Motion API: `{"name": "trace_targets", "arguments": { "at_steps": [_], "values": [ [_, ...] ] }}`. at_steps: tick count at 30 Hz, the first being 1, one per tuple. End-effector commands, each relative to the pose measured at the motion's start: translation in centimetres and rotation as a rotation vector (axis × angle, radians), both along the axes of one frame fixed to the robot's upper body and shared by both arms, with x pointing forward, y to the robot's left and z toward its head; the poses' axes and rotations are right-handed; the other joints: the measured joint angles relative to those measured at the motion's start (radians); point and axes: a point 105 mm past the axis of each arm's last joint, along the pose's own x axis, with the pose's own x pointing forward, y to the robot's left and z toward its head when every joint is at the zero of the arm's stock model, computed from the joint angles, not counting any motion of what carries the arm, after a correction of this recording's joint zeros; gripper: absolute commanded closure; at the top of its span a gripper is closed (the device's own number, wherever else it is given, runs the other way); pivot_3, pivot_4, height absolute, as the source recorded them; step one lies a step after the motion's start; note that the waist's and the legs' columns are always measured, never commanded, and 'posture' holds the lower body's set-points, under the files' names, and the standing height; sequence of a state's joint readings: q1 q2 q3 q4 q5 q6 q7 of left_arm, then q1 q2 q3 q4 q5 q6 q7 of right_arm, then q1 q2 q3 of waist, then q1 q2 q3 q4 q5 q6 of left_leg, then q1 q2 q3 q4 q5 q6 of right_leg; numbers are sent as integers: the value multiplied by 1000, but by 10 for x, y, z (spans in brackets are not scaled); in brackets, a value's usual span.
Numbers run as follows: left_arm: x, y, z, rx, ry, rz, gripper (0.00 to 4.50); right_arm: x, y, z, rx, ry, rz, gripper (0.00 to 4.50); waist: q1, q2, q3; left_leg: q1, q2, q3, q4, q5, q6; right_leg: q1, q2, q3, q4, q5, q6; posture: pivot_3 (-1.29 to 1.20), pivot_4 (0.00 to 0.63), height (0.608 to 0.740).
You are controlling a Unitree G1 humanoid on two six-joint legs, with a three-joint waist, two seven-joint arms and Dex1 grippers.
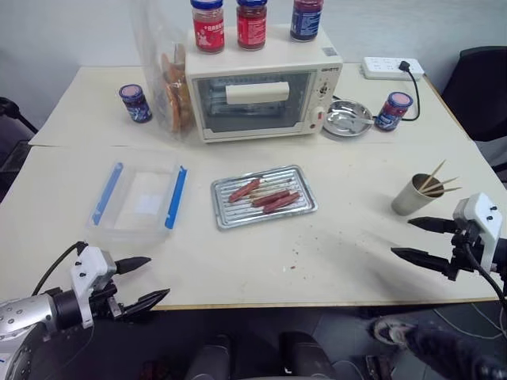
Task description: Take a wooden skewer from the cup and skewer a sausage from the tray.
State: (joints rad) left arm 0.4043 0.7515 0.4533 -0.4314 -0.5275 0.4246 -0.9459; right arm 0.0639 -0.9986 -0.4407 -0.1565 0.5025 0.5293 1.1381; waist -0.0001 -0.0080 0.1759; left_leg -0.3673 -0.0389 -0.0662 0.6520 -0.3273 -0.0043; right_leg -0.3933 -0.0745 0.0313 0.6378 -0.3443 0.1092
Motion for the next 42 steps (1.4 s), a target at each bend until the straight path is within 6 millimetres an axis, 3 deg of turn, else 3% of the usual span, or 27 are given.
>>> {"name": "trace_targets", "arguments": {
  "at_steps": [1,13,18,23,31,34,38,42],
  "values": [
    [0,-5,8,-6,-30,-14,0,-3,2,6,4,-25,10,40,1,0,0,0,0,0,0,0,0,0,0,0,0,0,0,0,150,740],
    [8,-16,13,-59,-17,-30,0,-12,7,-1,32,14,-36,40,-1,0,0,0,0,0,0,0,-1,0,0,0,0,0,0,0,150,740],
    [-10,-42,16,-108,105,-213,0,-13,7,-1,13,-53,-118,40,1,0,0,0,0,0,0,0,0,0,0,0,1,0,0,0,150,740],
    [6,-65,36,-154,72,-341,0,-13,12,9,96,-118,-219,40,7,1,0,0,0,-1,0,0,0,0,0,0,2,0,0,0,150,740],
    [46,-109,88,-301,-43,-522,0,-12,17,29,157,-268,-418,40,13,1,-1,-1,-1,-2,2,4,-6,-1,1,-1,5,0,0,0,150,740],
    [56,-129,110,-336,-92,-604,0,-11,15,33,189,-304,-487,484,13,1,0,-1,-1,-2,3,4,-6,-1,1,-1,6,0,0,0,150,740],
    [65,-156,130,-358,-143,-702,0,-4,7,39,231,-353,-606,1559,13,1,0,-2,-1,-2,6,4,-6,-1,2,-1,8,0,1,0,150,740],
    [70,-170,137,-351,-169,-756,0,-1,-2,41,266,-373,-693,1559,4,1,0,-2,-1,-1,7,4,-6,-2,3,0,8,1,1,0,150,740]
  ]
}}
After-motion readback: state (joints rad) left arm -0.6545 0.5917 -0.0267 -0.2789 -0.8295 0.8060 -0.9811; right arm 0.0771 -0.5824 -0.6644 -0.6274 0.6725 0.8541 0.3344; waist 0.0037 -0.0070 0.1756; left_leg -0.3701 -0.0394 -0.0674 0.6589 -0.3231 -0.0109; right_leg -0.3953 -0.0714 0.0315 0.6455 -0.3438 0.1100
